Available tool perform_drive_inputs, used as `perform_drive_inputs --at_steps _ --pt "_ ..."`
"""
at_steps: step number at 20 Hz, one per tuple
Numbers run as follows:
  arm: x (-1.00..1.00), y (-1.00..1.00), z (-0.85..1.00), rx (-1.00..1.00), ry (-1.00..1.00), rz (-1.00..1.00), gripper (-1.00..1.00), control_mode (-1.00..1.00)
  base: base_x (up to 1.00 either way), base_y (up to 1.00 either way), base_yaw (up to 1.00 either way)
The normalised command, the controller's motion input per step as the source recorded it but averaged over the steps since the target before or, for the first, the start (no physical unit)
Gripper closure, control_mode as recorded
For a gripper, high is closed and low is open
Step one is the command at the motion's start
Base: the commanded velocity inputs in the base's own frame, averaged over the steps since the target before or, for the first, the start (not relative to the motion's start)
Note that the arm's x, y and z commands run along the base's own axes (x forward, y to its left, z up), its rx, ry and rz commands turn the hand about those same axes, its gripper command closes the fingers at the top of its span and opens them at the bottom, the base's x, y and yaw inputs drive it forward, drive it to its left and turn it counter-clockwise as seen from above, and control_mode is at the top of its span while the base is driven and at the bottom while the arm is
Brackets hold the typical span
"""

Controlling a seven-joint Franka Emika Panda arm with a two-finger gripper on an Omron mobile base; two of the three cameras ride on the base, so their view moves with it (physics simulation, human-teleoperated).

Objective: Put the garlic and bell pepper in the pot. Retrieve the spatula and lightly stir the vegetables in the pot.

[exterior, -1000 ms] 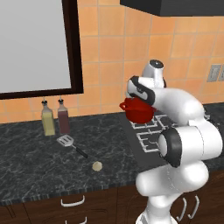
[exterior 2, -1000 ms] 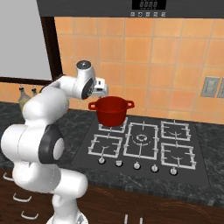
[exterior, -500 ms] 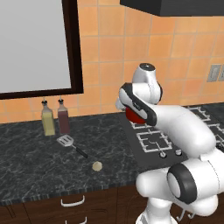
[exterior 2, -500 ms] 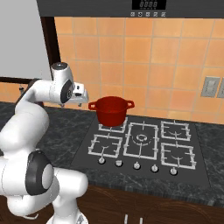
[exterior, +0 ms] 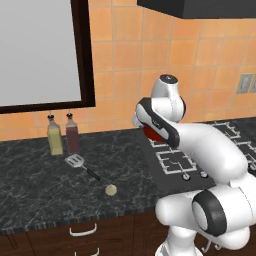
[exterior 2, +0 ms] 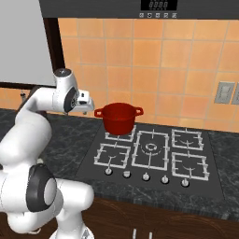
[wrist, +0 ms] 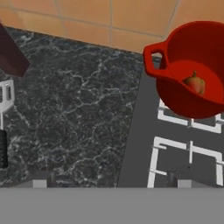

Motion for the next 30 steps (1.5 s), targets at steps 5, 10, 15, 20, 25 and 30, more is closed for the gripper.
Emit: perform_drive_inputs --at_steps 5,10,15,20,25,30 --pt "-0.8 0.66 -0.07 0.0 0.07 0.25 -1.0 -1.0 0.0 0.0 0.0" --pt "-0.85 0.94 -0.25 0.0 0.16 0.35 -1.0 -1.0 0.0 0.0 0.0" --pt "-0.5 0.63 -0.22 0.0 0.18 0.29 -1.0 -1.0 0.0 0.0 0.0" --pt "-0.13 0.19 -0.2 -0.01 0.05 0.13 -1.0 -1.0 0.0 0.0 0.0" --pt "0.0 0.0 -0.4 -0.09 0.03 0.0 -1.0 -1.0 0.0 0.0 0.0" --pt "0.0 0.05 -0.78 -0.1 0.12 0.0 -1.0 -1.0 0.0 0.0 0.0"
